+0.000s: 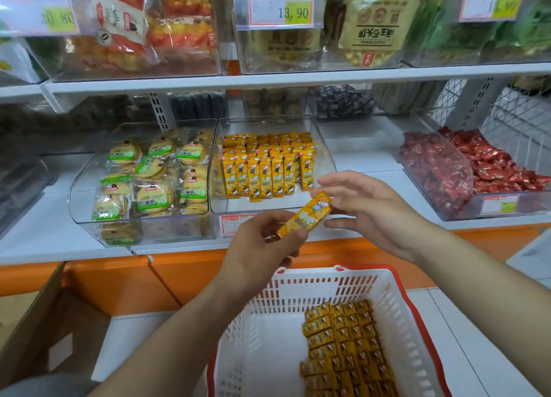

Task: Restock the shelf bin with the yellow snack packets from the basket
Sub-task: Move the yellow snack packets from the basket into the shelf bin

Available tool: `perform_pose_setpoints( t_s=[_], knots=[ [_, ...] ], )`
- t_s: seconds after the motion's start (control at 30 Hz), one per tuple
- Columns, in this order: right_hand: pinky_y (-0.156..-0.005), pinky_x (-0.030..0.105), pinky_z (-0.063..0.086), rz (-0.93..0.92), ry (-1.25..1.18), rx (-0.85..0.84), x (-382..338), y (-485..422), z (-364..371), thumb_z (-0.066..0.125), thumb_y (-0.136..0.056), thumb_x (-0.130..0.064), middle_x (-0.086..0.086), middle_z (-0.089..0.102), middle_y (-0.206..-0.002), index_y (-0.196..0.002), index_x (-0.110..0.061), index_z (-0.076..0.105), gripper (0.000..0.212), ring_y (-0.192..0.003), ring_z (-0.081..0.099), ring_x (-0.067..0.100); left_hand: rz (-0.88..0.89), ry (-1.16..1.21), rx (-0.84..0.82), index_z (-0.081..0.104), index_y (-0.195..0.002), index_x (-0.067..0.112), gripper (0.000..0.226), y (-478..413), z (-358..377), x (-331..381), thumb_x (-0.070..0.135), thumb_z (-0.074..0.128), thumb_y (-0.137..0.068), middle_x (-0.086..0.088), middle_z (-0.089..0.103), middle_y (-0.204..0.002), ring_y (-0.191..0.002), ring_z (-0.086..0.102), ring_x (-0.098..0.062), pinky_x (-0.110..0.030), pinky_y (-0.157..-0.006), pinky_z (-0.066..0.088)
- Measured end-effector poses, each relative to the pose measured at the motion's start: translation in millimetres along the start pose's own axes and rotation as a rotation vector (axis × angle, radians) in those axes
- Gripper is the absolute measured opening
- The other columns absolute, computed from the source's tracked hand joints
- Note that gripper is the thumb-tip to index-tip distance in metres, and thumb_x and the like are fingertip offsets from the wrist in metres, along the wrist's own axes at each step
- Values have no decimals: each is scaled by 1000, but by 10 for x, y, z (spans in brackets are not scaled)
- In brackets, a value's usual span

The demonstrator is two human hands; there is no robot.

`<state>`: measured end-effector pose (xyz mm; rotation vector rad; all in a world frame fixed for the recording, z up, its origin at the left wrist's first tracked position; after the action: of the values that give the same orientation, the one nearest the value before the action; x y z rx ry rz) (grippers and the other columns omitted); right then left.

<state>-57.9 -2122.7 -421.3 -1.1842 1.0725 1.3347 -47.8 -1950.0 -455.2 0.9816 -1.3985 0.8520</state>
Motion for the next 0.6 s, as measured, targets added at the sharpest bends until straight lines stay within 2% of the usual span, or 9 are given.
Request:
perform_pose_setpoints(
  t_s=[0.07, 0.2, 0.3, 0.37, 0.47, 0.53, 0.6],
  knots=[
    [-77, 31, 56, 9, 30, 40, 20, -6, -20, 79, -80, -14, 12, 72, -114, -107, -23, 72, 30, -95, 71, 22, 1, -2, 24, 69, -107, 29, 21, -3, -11, 11, 22, 77, -89, 6, 76, -92, -72, 71, -11, -20, -63, 57],
    [-77, 32, 56, 29, 90, 90, 102, -29, -25, 77, -81, -8, 10, 75, -98, -112, -17, 69, 33, -89, 72, 23, 16, -26, 86, 69, -113, 27, 26, -3, -56, 49, 25, 77, -88, 7, 74, -97, -78, 72, -12, -18, -62, 56],
    [-74, 32, 57, 61, 66, 127, 122, -62, -61, 83, -68, -22, 9, 76, -99, -114, -16, 69, 48, -90, 73, 22, 42, -93, 114, 68, -107, 31, 23, -31, -68, 98, 26, 79, -87, 6, 73, -98, -81, 70, -19, -22, -65, 57],
    [-76, 32, 57, 57, 86, 124, 96, -104, -86, 83, -65, -25, 7, 76, -104, -114, -17, 69, 51, -92, 73, 21, 61, -176, 112, 67, -107, 31, 25, -86, -80, 151, 28, 80, -86, 6, 74, -97, -82, 69, -15, -24, -67, 57],
    [-78, 31, 55, -7, 180, 155, 16, -178, -189, 78, -80, -11, 6, 72, -113, -110, -24, 71, 33, -89, 72, 17, 58, -296, 67, 66, -110, 30, 27, -269, -92, 229, 37, 77, -86, 14, 73, -95, -82, 71, -2, -19, -67, 53],
    [-79, 27, 56, -81, 316, 205, -69, -217, -294, 73, -86, -2, 2, 71, -112, -106, -31, 71, 36, -88, 71, 15, 94, -422, 88, 65, -110, 31, 24, -491, -154, 311, 39, 74, -89, 18, 70, -95, -83, 69, 1, -20, -66, 53],
    [-76, 20, 55, -151, 448, 250, -146, -262, -395, 72, -86, 1, -7, 73, -104, -103, -35, 70, 40, -91, 69, 13, 138, -525, 127, 63, -111, 31, 23, -792, -215, 385, 35, 73, -91, 16, 67, -97, -85, 67, -3, -27, -65, 58]
  ],
)
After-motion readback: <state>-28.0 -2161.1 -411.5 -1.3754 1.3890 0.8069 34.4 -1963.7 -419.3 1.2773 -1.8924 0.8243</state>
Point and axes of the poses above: each hand's wrist, its own y-axis away from the middle knuckle, its own z-axis out of the palm, x = y × z, the point moved 9 cm from there along -y, towards the middle knuckle
